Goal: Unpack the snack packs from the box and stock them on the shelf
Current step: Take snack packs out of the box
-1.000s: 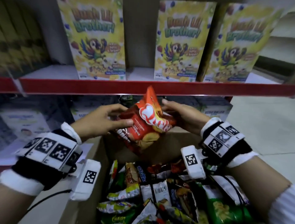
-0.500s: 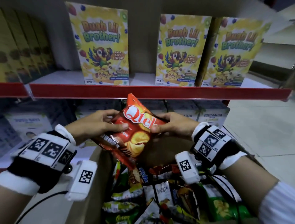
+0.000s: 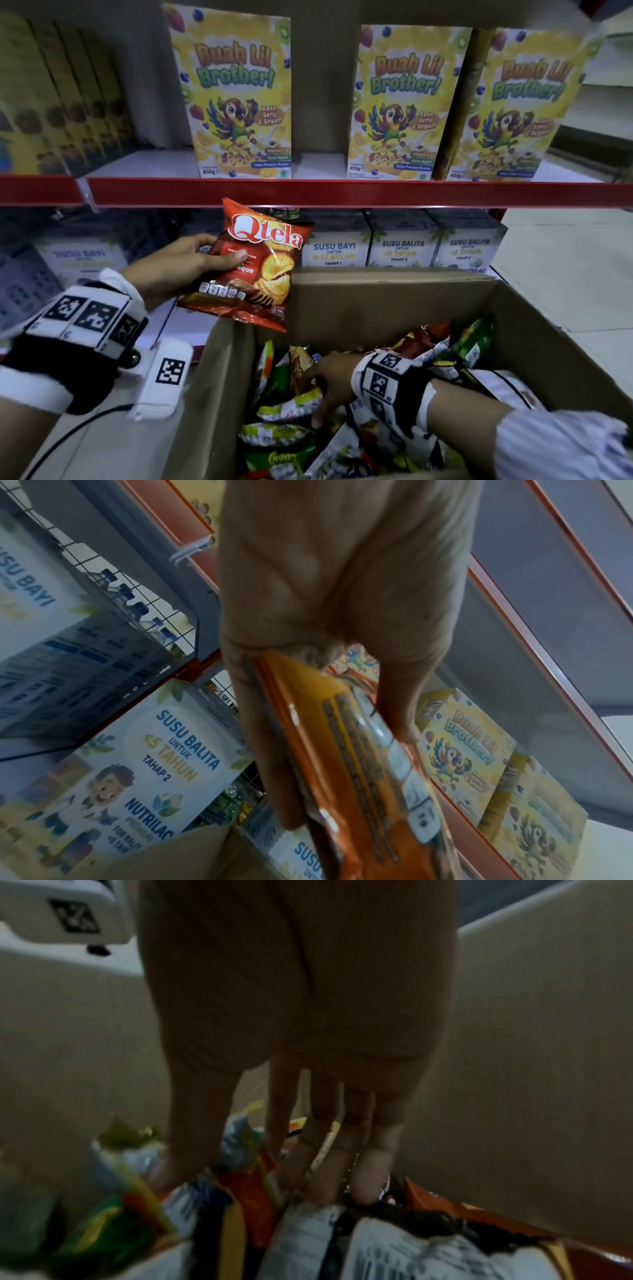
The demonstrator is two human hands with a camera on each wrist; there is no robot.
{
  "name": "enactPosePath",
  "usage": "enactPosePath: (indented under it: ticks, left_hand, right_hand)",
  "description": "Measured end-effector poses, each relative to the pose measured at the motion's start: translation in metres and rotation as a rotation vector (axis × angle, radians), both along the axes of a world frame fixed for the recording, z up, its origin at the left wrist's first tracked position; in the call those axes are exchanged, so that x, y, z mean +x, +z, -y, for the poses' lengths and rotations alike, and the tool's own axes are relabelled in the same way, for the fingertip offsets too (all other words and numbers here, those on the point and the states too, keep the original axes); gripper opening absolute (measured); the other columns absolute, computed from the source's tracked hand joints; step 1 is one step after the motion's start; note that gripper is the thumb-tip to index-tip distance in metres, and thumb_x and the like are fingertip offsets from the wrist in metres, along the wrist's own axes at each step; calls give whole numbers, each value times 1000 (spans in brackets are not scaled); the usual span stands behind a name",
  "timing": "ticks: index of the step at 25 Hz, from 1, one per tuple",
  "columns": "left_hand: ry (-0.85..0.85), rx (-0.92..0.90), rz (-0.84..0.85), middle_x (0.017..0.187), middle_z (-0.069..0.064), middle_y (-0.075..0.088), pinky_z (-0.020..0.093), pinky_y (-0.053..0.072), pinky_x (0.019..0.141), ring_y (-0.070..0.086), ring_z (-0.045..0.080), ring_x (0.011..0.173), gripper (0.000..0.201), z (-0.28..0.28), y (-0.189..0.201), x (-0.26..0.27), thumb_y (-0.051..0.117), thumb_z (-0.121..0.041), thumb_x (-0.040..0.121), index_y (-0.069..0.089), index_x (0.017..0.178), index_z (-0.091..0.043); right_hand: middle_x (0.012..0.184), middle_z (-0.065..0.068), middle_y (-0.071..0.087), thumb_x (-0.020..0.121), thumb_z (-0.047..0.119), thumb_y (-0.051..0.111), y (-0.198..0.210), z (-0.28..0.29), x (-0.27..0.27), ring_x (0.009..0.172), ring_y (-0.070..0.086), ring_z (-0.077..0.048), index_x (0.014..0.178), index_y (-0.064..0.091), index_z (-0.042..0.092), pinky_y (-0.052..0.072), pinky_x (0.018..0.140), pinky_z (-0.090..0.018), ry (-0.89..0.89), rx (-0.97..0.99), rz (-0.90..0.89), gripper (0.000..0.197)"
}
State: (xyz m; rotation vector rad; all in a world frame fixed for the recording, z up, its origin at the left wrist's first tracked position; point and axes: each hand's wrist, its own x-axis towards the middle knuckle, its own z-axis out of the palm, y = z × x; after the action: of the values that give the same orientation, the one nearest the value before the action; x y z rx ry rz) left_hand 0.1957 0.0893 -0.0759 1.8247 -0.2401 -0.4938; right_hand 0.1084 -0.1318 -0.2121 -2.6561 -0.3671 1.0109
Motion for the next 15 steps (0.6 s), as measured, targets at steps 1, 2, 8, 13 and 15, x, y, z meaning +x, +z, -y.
enactPosePath:
  ticks: [1,2,8,13,15]
  left_hand:
    - [15,-12,-2,102,19,73,58,52,88,68,44,94,85,1,1,-1,85,-40,48,54,121,-10]
    - [28,-25,1,104,21,71,64,47,90,65,49,96,79,2,3,-1,81,-37,56,52,123,-9]
    - [139,-276,83,111,10,68,34,57,65,72,24,84,75,7,11,3,74,-35,62,44,129,-18]
    - [121,-472,93,106,6,74,35,58,69,73,24,86,55,30,20,-11,70,-32,73,54,126,-28]
    - [102,-538,50,102,8,75,32,58,59,74,24,80,56,43,22,-20,69,-33,71,55,124,-26]
  right_hand:
    - [119,-13,63,83,37,70,-3,-3,0,104,59,-29,131,55,15,43,75,-29,35,-16,64,55]
    - [115,-15,64,85,34,68,-1,-3,1,103,60,-31,127,59,11,45,75,-30,34,-7,122,49]
    - [96,-10,66,89,11,60,92,42,9,89,61,-24,92,63,17,46,84,-32,-490,615,322,7]
    - [78,-8,67,82,11,63,175,63,-9,67,63,-21,86,58,12,55,63,-32,-732,1278,464,7]
    - [71,-2,68,90,18,58,184,52,-12,63,64,-16,82,59,14,55,59,-29,-768,1335,597,9]
